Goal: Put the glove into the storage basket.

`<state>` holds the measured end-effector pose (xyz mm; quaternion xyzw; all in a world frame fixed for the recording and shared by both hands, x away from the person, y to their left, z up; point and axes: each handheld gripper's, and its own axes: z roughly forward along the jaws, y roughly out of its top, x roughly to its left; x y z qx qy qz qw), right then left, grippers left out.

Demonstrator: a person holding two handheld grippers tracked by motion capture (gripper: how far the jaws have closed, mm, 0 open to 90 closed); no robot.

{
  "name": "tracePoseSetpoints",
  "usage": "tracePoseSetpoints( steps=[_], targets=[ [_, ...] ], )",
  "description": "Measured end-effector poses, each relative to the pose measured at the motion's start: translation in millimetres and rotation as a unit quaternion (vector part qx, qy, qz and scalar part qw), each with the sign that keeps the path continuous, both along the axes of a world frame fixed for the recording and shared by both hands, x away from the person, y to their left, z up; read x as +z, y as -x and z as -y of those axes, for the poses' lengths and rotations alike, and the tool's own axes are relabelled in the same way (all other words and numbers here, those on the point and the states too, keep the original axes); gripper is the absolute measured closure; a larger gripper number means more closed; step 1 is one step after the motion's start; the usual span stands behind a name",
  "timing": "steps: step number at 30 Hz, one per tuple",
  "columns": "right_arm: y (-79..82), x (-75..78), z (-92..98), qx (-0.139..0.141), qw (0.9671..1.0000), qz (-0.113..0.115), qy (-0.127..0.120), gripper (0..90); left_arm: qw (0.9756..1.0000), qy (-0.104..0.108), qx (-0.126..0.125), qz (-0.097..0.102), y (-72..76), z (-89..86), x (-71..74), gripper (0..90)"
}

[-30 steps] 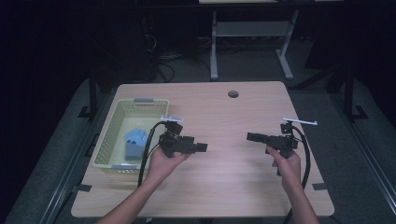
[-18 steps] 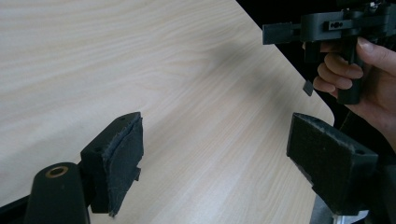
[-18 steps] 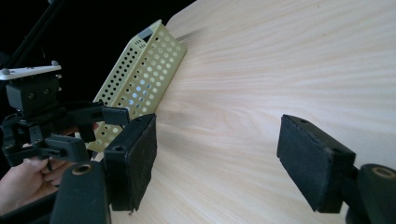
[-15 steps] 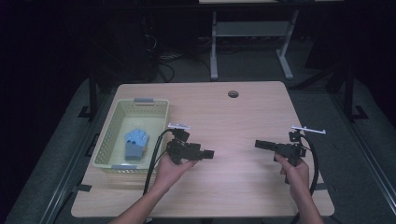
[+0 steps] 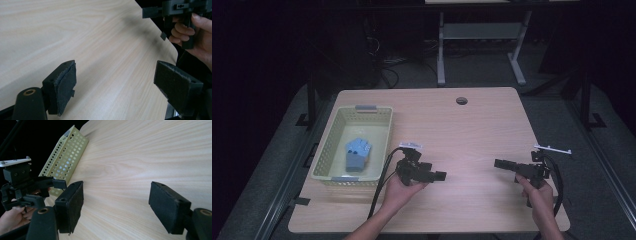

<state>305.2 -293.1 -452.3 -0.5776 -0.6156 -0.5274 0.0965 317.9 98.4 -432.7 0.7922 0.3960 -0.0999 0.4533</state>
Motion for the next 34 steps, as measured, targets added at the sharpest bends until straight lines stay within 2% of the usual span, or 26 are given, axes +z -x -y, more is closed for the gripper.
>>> tracePoseSetpoints(
  steps=[6,14,21,28,32,34],
  targets=[
    [5.8,-1.7,2.8,0.0,1.0,0.001,0.001,27.5,0.9999,-0.001,-0.008,0.007,9.2,0.3,-5.8,17.7],
    [13.6,-4.4,1.5,0.009,0.9999,0.003,0.006,27.4,0.9998,-0.003,-0.019,0.001,17.7,2.3,-19.0,17.9],
    [22.4,-8.5,2.2,0.013,0.9999,0.008,0.008,26.5,0.9994,0.003,-0.028,0.018,30.3,-2.8,-23.9,17.9],
    [33.6,-11.3,-0.2,0.016,0.9997,0.016,-0.013,25.6,0.9988,0.012,-0.034,0.035,42.3,-7.1,-28.4,18.0],
    [38.5,-12.9,-8.0,0.03,0.9991,0.025,-0.015,24.8,0.9983,0.005,-0.041,0.042,44.8,-6.6,-29.4,18.0],
    [38.7,-11.8,-12.4,0.041,0.9987,0.029,-0.006,24.7,0.9983,0.007,-0.042,0.039,47.2,-6.6,-30.7,18.0]
  ],
)
